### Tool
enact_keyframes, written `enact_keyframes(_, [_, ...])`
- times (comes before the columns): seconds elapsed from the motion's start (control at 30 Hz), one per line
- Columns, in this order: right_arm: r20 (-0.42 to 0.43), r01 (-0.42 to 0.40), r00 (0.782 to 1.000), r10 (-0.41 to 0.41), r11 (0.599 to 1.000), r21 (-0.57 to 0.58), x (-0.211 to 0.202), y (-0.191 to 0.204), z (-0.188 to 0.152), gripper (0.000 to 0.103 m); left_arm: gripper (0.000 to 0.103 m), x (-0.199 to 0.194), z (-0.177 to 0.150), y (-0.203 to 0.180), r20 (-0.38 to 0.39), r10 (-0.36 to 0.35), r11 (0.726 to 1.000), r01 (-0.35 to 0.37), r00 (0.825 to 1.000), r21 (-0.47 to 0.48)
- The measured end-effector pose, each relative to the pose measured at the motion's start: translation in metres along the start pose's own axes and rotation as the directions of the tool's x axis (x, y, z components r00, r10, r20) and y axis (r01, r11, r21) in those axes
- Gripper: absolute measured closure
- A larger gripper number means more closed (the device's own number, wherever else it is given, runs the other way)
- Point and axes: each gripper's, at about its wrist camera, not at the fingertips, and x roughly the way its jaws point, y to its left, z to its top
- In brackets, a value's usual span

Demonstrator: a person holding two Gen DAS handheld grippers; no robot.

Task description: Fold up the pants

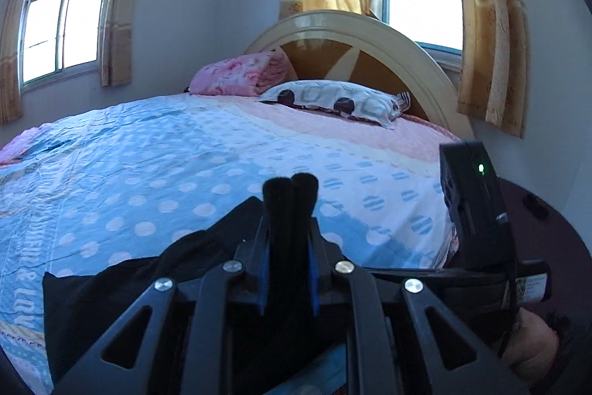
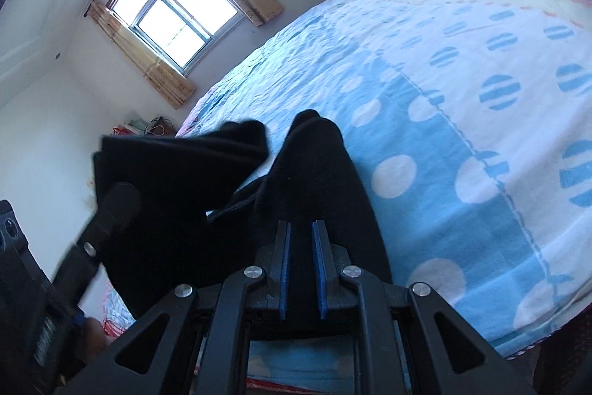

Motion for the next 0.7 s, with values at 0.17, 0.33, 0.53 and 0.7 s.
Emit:
enact_keyframes(0.17, [-0.005,0.003,1.0,-0.003,1.0,0.007,0.003,-0.004,-0.002,0.09,0.086,0.016,-0.012,-0.005,-0.028,-0.005,1.0,0.005,1.0,0.007])
enact_keyframes(0.33, [-0.017,-0.035,0.999,0.036,0.997,0.075,0.004,-0.017,-0.001,0.09,0.082,0.028,-0.024,-0.016,-0.076,-0.028,0.999,0.03,0.997,0.031])
enact_keyframes(0.53, [-0.013,-0.121,0.992,0.126,0.977,0.176,0.002,-0.032,0.001,0.09,0.049,0.009,-0.025,-0.014,-0.106,-0.084,0.996,0.087,0.991,0.02])
enact_keyframes(0.7, [0.013,-0.2,0.979,0.202,0.956,0.215,-0.006,-0.036,0.005,0.09,0.036,-0.028,-0.016,0.013,-0.063,-0.061,0.998,0.058,0.996,-0.039])
